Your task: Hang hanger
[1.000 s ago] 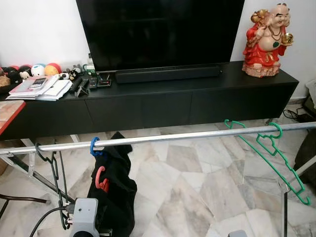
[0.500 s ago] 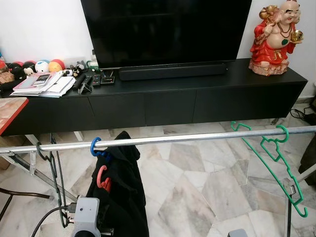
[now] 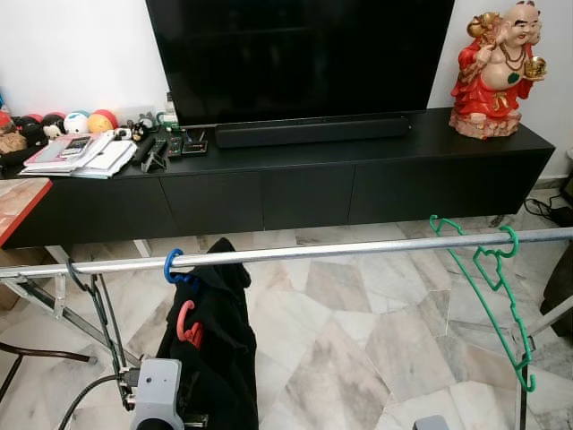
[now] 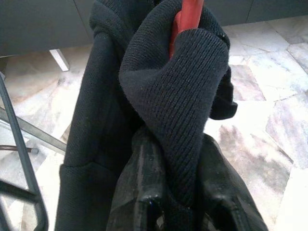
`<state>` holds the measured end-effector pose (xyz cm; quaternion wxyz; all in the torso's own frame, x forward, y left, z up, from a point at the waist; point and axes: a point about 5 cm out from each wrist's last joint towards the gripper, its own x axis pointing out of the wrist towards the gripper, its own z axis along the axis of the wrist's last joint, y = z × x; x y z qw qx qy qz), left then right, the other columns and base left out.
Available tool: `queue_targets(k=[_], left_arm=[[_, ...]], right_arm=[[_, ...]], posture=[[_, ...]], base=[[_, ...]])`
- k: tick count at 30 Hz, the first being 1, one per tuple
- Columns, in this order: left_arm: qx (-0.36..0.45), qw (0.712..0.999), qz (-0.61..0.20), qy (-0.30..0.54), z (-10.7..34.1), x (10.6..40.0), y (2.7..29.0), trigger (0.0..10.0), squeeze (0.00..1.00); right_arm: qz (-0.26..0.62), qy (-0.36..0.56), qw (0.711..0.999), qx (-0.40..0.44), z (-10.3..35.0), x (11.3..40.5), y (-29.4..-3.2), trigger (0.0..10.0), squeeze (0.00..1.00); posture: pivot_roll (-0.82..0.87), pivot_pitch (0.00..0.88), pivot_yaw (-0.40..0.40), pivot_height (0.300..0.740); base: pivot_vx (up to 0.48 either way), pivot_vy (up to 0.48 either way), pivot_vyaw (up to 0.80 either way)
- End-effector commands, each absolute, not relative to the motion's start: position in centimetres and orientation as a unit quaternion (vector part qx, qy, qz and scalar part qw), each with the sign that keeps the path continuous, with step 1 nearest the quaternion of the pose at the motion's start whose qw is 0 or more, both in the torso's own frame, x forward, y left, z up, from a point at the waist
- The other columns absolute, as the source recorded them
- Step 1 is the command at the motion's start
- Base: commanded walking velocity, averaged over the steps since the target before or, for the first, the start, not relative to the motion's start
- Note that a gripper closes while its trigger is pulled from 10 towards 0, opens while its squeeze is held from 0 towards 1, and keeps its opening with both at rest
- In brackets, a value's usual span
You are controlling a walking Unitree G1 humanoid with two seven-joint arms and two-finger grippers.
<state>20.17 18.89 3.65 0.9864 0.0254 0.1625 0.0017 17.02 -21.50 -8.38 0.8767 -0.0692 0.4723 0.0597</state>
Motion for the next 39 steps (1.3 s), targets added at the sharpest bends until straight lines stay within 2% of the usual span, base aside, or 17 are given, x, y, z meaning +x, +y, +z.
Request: queue_targets(k=[1,39], left_arm=[[0.027,0.99,0.001,0.14,4.32,20.42,18.87,10.0,0.0],[0.028,0.99,0.004,0.139,4.27,20.73,19.11,10.0,0.0]], right_arm=[[0.06,0.473,0.876,-0.071,-8.4,16.93,-21.56,10.0,0.0],[0.061,0.475,0.875,-0.073,-8.43,16.9,-21.54,10.0,0.0]], posture=[[0.08,0.04,0.05,0.74],[0.08,0.042,0.049,0.74]], base=[[-0.247,0.0,0.0],[-0.249,0.0,0.0]])
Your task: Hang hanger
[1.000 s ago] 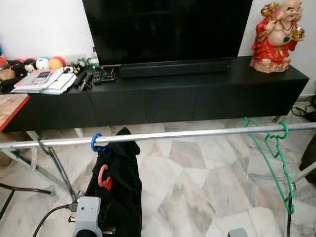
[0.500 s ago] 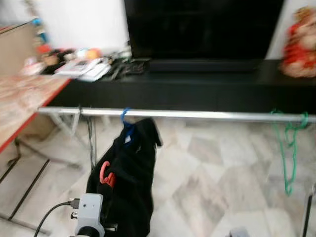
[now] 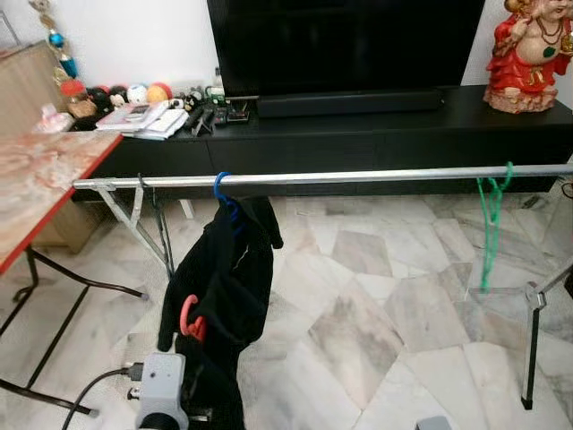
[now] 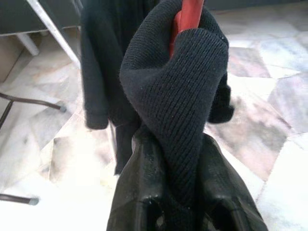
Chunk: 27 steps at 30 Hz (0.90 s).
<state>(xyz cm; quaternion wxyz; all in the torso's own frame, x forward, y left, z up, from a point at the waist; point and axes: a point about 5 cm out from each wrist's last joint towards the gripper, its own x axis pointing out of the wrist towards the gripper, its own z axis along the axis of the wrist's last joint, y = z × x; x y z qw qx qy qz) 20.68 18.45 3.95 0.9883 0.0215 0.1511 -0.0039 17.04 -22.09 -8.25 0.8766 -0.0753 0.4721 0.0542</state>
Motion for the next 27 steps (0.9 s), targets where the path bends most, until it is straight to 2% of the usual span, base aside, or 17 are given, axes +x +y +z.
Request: queue_targets(k=[1,4,18,27], left_arm=[[0.028,0.99,0.004,0.139,4.24,20.73,19.14,10.0,0.0],[0.029,0.99,0.005,0.14,4.18,20.72,19.16,10.0,0.0],[0.018,0.988,0.022,0.149,3.77,20.57,19.39,10.0,0.0],[0.017,0.988,0.022,0.149,3.77,20.65,19.45,10.0,0.0]], right_arm=[[0.061,0.475,0.875,-0.073,-8.43,16.9,-21.54,10.0,0.0],[0.061,0.475,0.875,-0.072,-8.43,16.9,-21.53,10.0,0.0],[0.062,0.475,0.875,-0.072,-8.43,16.91,-21.53,10.0,0.0],[0.062,0.475,0.875,-0.072,-8.43,16.91,-21.52,10.0,0.0]], posture=[[0.08,0.042,0.049,0.74],[0.08,0.042,0.049,0.74],[0.08,0.042,0.049,0.74],[0.08,0.043,0.049,0.74]], base=[[-0.247,0.0,0.0],[-0.246,0.0,0.0],[0.0,0.0,0.0],[0.0,0.457,0.0]])
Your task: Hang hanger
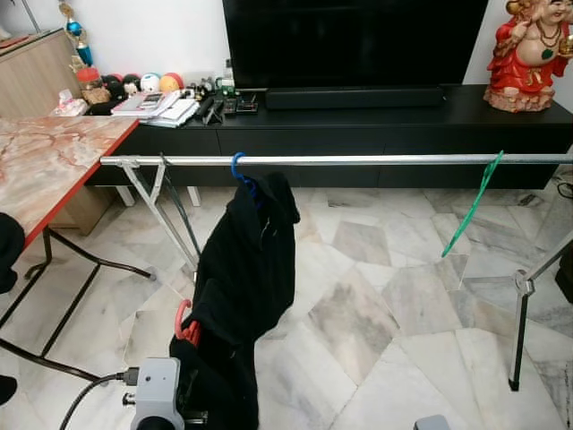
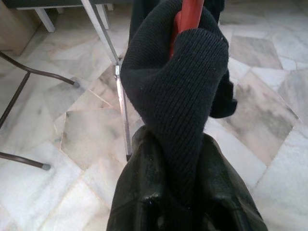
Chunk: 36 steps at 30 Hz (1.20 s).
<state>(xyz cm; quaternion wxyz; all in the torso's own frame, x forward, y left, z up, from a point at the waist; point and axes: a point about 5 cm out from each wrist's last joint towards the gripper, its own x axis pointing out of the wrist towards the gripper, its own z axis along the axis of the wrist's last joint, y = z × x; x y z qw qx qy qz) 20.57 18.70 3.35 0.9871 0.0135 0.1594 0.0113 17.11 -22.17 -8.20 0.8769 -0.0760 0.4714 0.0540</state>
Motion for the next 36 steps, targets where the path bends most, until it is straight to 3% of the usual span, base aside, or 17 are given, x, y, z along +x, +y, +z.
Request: queue_targets(k=[1,18,36], left_arm=[[0.017,0.988,0.021,0.15,3.76,20.66,19.45,10.0,0.0],[0.019,0.989,0.019,0.146,3.8,20.95,19.43,10.0,0.0],[0.023,0.99,0.005,0.139,4.16,20.83,18.88,10.0,0.0]], right_arm=[[0.062,0.475,0.875,-0.072,-8.43,16.91,-21.52,10.0,0.0],[0.064,0.476,0.874,-0.072,-8.45,16.88,-21.48,10.0,0.0],[0.062,0.475,0.875,-0.071,-8.45,16.9,-21.45,10.0,0.0]], posture=[[0.08,0.043,0.05,0.74],[0.08,0.036,0.05,0.74],[0.08,0.043,0.051,0.74]], base=[[0.0,0.48,0.0],[0.0,0.456,0.0],[0.0,0.0,0.0]])
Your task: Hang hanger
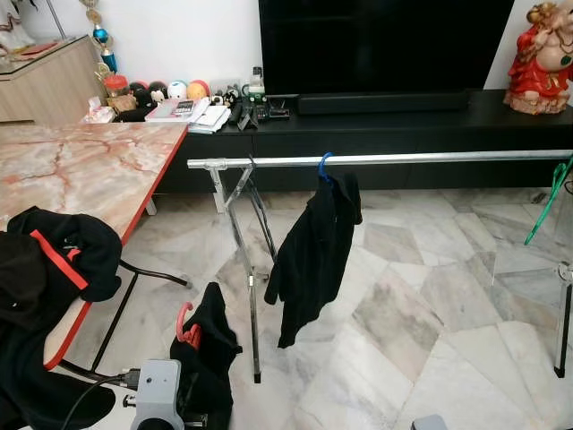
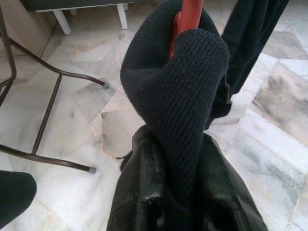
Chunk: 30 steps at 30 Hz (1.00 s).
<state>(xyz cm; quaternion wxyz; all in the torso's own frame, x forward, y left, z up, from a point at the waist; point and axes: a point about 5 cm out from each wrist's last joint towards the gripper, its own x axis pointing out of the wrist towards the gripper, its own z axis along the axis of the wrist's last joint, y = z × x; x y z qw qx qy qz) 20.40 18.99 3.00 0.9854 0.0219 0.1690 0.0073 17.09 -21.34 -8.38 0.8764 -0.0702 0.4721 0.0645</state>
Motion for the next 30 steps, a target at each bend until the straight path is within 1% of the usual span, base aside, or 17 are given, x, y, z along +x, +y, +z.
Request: queue_targets(k=[1,30], left_arm=[[0.023,0.99,0.004,0.139,4.15,20.84,18.86,10.0,0.0],[0.022,0.99,0.004,0.137,4.18,20.92,19.05,10.0,0.0]], right_arm=[[0.062,0.475,0.875,-0.071,-8.45,16.91,-21.45,10.0,0.0],[0.061,0.475,0.875,-0.072,-8.44,16.92,-21.46,10.0,0.0]], posture=[[0.08,0.043,0.05,0.74],[0.08,0.046,0.051,0.74]], base=[[0.0,0.0,0.0],[0.0,0.0,0.0]])
